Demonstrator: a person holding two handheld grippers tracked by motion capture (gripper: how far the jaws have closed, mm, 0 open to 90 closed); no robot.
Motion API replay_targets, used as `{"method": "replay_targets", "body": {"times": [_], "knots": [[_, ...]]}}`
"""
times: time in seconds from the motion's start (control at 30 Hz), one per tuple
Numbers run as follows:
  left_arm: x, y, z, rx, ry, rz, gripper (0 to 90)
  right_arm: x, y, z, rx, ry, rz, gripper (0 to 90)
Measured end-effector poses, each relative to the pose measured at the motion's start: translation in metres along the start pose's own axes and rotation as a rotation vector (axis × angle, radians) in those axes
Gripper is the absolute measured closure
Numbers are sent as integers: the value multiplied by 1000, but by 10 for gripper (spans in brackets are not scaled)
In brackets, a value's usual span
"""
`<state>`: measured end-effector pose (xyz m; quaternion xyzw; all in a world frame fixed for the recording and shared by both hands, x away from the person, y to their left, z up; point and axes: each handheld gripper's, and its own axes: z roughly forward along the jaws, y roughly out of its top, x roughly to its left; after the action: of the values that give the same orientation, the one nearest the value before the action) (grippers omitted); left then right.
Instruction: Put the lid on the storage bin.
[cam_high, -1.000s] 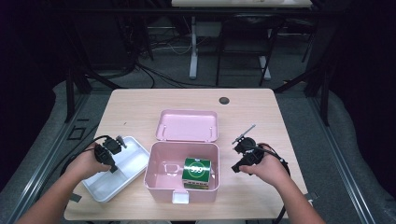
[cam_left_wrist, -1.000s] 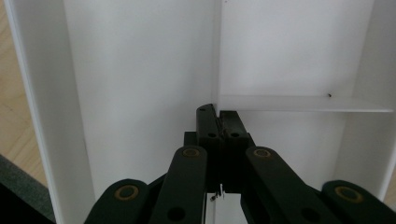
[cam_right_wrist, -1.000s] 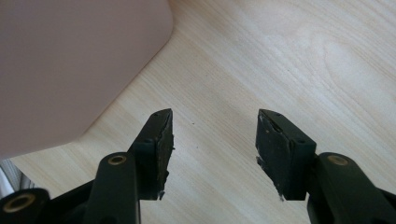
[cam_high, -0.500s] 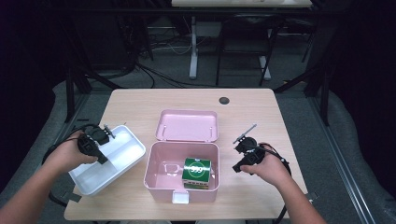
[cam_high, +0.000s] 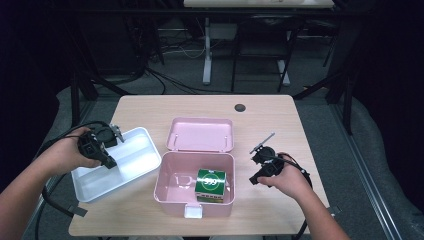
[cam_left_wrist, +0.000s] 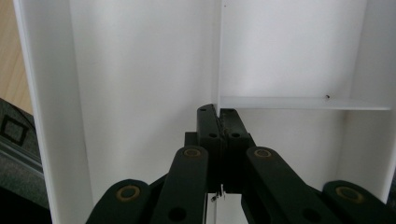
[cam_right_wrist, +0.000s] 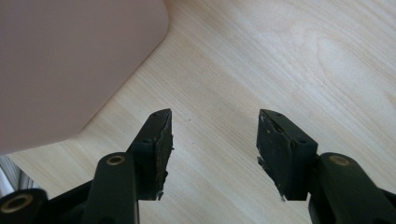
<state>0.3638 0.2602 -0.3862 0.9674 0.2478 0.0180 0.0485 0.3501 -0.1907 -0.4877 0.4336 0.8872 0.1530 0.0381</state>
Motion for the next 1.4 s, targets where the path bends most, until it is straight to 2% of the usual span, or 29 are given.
{"method": "replay_targets", "body": {"times": [0.33, 0.43, 0.47, 0.63, 0.7, 0.83, 1.13, 1.17, 1.4], "knots": [[-10, 19, -12, 10, 7, 79, 895, -2, -1, -1, 1, -8, 6, 456], [-13, 25, -12, 14, 1, 102, 895, -3, 0, -1, 17, -1, 7, 456], [-15, 29, -12, 21, -3, 122, 895, -2, -1, 1, 1, -4, 6, 455], [-22, 43, -10, 18, -6, 173, 895, -2, -1, 1, 3, -5, 3, 455], [-25, 49, -10, 19, -4, 207, 895, -2, -1, 1, 5, -5, 5, 455], [-34, 65, -10, 21, -7, 249, 895, -2, -1, 2, 6, 8, 19, 455], [-56, 103, -8, 30, -9, 345, 896, -4, -2, 1, 3, -2, 7, 455], [-59, 107, -7, 26, -6, 351, 896, -3, -3, 1, 5, 1, 20, 455], [-75, 132, 1, 15, -22, 410, 896, -6, -5, 0, -2, -4, 14, 454]]}}
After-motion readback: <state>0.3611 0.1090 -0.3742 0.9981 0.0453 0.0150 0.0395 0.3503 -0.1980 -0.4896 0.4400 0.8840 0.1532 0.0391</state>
